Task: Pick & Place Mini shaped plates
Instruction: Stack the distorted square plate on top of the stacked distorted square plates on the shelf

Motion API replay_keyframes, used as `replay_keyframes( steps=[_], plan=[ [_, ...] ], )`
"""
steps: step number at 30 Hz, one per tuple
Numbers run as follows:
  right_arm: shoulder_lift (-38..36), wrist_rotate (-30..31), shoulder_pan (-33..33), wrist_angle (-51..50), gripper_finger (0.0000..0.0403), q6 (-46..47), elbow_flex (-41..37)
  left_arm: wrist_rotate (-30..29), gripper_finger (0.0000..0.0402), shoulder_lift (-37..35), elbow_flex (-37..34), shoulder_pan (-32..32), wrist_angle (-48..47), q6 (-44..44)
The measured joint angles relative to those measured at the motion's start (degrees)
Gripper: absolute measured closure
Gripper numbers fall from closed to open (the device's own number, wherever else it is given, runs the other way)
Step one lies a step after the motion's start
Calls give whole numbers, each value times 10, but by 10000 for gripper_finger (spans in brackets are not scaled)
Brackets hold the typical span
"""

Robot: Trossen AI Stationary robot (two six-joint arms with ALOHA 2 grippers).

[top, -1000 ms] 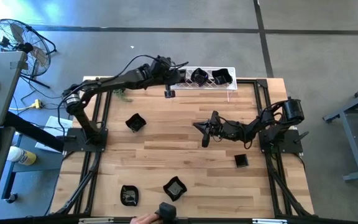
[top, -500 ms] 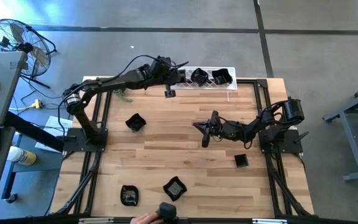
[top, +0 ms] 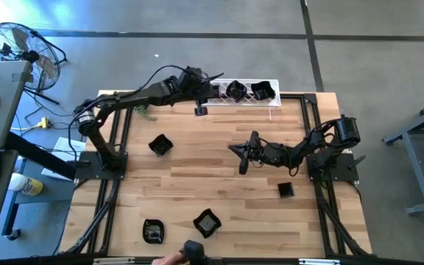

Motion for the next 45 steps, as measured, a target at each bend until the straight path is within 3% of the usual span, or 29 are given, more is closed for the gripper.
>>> replay_keyframes(
  steps=[3, 6, 9, 12, 19, 23, 29, 35, 41, 45],
  plan=[
    [0, 0, 0, 0, 401, 0, 0, 31, 334, -21, 0, 2, -19, -28],
    [0, 0, 0, 0, 399, 0, 0, 126, 385, -42, 0, 21, -52, -66],
    [0, 0, 0, 0, 400, 0, 0, 203, 389, -48, -5, 34, -47, -123],
    [0, 0, 0, -1, 401, 0, 0, 201, 391, -63, -43, 32, -40, -150],
    [0, -10, 0, -4, 401, 6, 0, 195, 400, -122, -168, 19, 75, -185],
    [0, -13, 0, -8, 398, 10, 0, 221, 401, -186, -258, 19, 157, -233],
    [0, -12, 0, -32, 400, 0, 0, 258, 401, -294, -352, 11, 158, -238],
    [0, -9, 0, -34, 398, -2, 0, 326, 401, -342, -371, -12, 74, -239],
    [0, -15, 0, -39, 400, -2, 0, 323, 401, -341, -372, -60, -11, -202],
    [0, -70, 2, -40, 400, 14, 8, 301, 401, -341, -404, -90, 65, -214]
  ],
)
